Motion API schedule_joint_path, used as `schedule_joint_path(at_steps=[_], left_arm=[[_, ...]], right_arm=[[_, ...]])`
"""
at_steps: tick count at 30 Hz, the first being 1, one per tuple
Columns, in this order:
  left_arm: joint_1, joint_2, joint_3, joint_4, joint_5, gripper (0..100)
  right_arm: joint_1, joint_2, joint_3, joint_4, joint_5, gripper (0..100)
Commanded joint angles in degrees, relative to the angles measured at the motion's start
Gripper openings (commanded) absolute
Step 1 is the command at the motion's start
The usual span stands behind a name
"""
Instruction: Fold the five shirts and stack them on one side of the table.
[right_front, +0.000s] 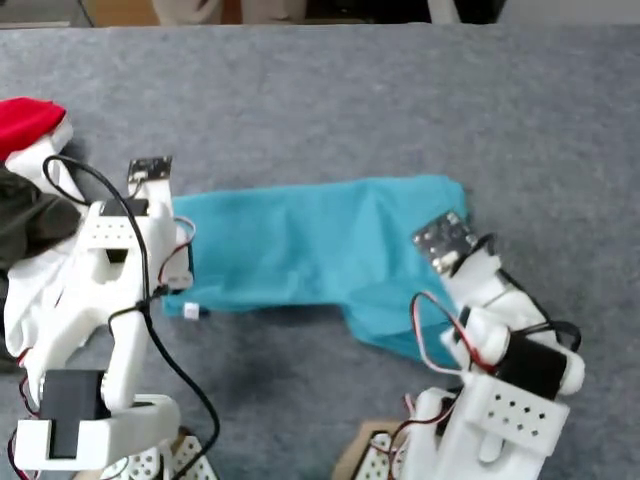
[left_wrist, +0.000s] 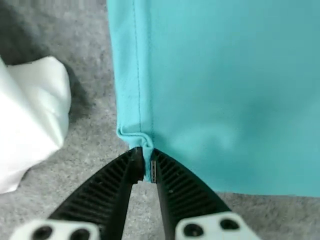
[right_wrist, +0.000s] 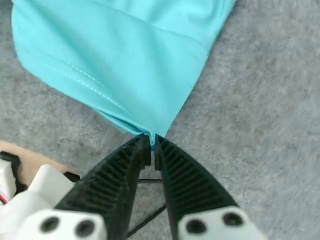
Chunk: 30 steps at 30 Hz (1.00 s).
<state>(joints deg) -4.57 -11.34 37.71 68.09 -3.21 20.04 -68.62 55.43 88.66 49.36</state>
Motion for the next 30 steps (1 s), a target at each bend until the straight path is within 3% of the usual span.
schedule_joint_path(at_steps=[1,15,25,27,30], left_arm=[[-0.79,-2.33,-2.73,-1.58,0.53,2],[-5.01,-2.33,-3.96,-2.37,2.02,2],[1.05,-2.33,-2.55,-1.14,-0.79,2],[0.97,-2.33,-2.46,-1.14,-2.29,5],[-0.97,-2.77,-2.73,-1.23,-2.37,15]], right_arm=[[-0.13,-0.75,1.19,0.44,2.37,0.4],[-0.13,-0.75,3.56,-0.09,4.4,0.4],[-0.04,-0.75,3.56,-0.09,4.75,0.6],[-0.04,-0.75,3.3,-0.09,4.66,3.2],[-0.04,-0.75,3.21,-0.09,4.84,14.7]])
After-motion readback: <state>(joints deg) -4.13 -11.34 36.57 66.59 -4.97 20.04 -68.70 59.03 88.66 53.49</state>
